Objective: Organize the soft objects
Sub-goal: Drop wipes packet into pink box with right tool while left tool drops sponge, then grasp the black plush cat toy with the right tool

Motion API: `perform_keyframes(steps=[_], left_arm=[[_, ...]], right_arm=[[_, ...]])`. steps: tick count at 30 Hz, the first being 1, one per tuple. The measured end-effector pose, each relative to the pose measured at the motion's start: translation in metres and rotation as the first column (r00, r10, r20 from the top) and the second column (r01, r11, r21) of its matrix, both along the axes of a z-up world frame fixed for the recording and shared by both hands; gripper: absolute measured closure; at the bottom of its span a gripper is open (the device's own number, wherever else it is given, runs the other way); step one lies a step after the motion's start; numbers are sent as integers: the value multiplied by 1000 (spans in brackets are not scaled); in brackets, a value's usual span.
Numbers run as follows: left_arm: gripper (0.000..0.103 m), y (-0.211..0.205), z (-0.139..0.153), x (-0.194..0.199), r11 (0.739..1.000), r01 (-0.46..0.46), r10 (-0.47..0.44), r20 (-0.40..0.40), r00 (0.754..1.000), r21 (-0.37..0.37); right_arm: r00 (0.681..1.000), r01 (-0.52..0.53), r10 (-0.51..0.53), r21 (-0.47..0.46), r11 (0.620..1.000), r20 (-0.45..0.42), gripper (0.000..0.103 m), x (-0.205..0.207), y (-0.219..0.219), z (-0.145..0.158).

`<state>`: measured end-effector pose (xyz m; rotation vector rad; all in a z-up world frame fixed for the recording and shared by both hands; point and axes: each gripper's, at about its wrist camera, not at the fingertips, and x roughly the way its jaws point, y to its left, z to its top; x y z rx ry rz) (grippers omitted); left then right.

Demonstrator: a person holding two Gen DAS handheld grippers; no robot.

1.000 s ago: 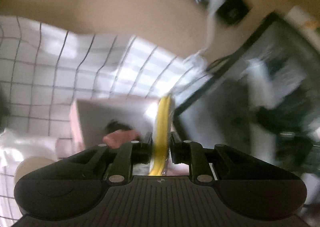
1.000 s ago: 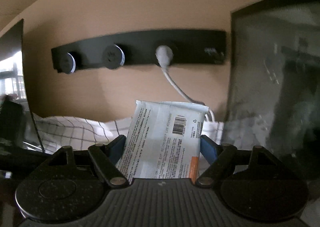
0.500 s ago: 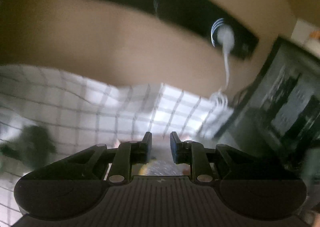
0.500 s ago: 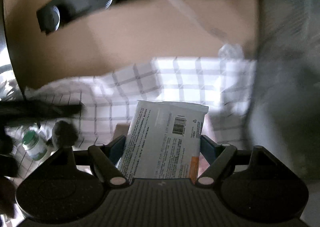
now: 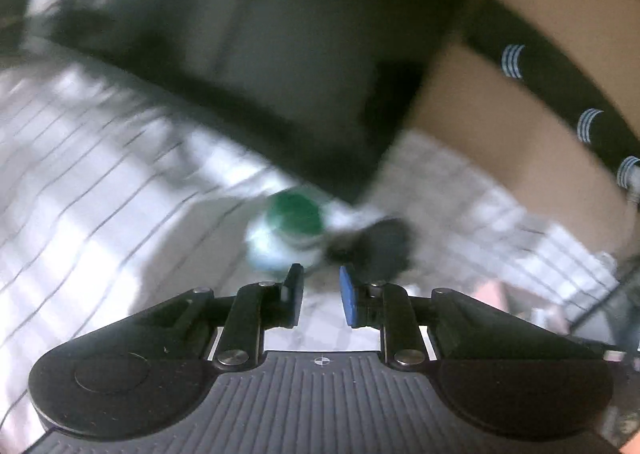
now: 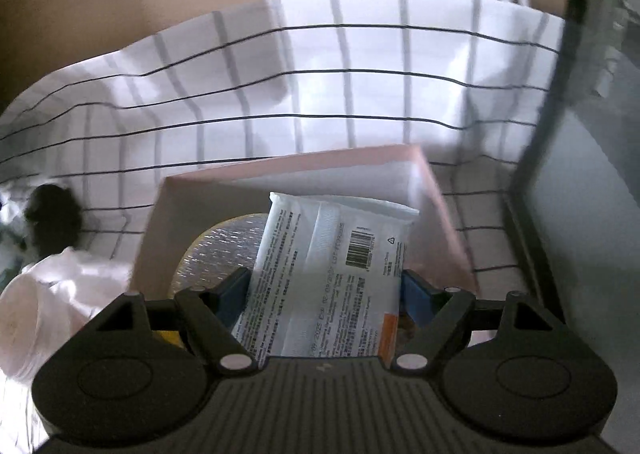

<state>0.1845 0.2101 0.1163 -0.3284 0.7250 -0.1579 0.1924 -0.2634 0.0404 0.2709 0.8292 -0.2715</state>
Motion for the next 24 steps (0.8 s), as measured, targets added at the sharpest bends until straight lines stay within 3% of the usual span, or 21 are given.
perform_keyframes(steps=[3,8,12,16,21,24], left_arm=[[81,12,-22,-4,1000,-6,7,-69,998,14],[81,12,-42,-12,995,95,-91,-111,990,37],[81,3,-48,-17,977,201,-193,-107,975,68],[81,-6,-54,-11,968,249,-244,-102,964,38],[81,-16,-53,-8,958,285,-281,-84,956,37],[81,-17,-52,-12,943,322,-317,-71,946,78]], right_arm=[[1000,16,-15,33,999,-25,22,-2,-5,-1],[998,36,-32,68,997,-61,22,-11,-8,5],[999,35,-35,-8,999,13,22,-23,3,31],[997,12,-4,-115,993,73,22,-27,31,64],[991,-66,82,-151,986,103,22,-28,72,100],[985,-130,141,-119,984,95,22,-19,100,108]])
